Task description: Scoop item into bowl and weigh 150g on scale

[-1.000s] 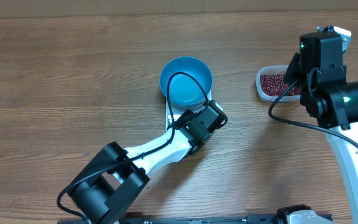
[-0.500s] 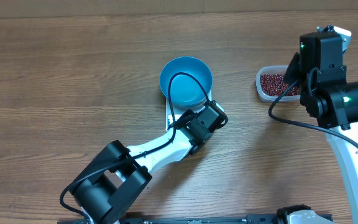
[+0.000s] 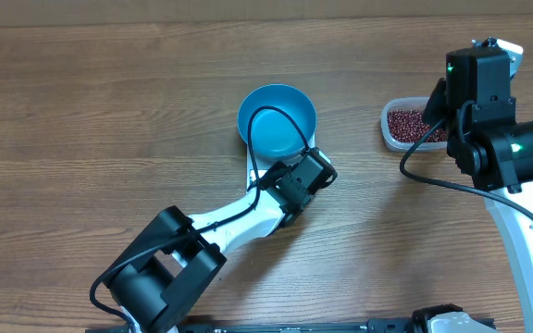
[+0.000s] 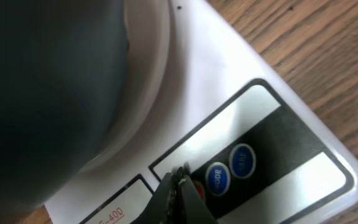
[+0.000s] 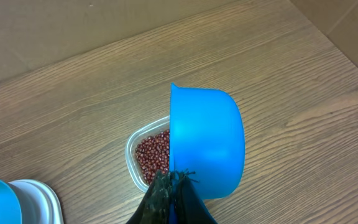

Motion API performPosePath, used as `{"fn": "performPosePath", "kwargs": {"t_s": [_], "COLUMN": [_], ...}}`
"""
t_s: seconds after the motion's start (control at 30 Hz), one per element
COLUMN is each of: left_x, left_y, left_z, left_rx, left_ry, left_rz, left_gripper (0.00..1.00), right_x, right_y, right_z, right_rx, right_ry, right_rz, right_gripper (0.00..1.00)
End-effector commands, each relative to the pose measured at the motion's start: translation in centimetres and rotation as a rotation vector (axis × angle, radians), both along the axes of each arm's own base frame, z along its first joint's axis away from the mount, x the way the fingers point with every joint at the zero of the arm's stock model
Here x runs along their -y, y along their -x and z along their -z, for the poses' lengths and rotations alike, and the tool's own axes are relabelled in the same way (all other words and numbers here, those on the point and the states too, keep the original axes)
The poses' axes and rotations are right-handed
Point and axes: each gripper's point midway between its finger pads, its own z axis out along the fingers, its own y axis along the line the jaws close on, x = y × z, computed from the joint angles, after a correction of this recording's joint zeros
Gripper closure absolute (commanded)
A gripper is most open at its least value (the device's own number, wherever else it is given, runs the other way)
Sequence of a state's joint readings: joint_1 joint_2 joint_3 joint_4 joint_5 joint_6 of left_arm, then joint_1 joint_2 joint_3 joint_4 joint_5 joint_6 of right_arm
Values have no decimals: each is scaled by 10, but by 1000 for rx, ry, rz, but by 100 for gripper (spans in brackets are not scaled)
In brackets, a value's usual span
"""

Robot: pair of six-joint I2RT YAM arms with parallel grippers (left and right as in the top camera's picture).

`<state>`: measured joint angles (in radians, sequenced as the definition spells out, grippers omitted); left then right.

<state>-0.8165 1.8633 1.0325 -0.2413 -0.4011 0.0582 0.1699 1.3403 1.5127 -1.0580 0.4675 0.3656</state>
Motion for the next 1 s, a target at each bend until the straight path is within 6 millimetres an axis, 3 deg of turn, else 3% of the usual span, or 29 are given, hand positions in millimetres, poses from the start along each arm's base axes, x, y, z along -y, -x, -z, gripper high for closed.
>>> {"fn": "performPosePath", "kwargs": {"t_s": [0.0,0.97], "left_x": [-4,-1], "left_y": [1,10], "left_z": [12,17], "left_rx": [-21,-69], "left_ry": [-24,-53], "left_rz": [3,87], "left_gripper": [96,96], "right_x": [1,1], "right_y": [-3,-3], "right_z": [-10,-10], "right_rx": [32,32], "right_ry": [-5,-6], "right_rz": [8,8], "right_gripper": [96,96]}}
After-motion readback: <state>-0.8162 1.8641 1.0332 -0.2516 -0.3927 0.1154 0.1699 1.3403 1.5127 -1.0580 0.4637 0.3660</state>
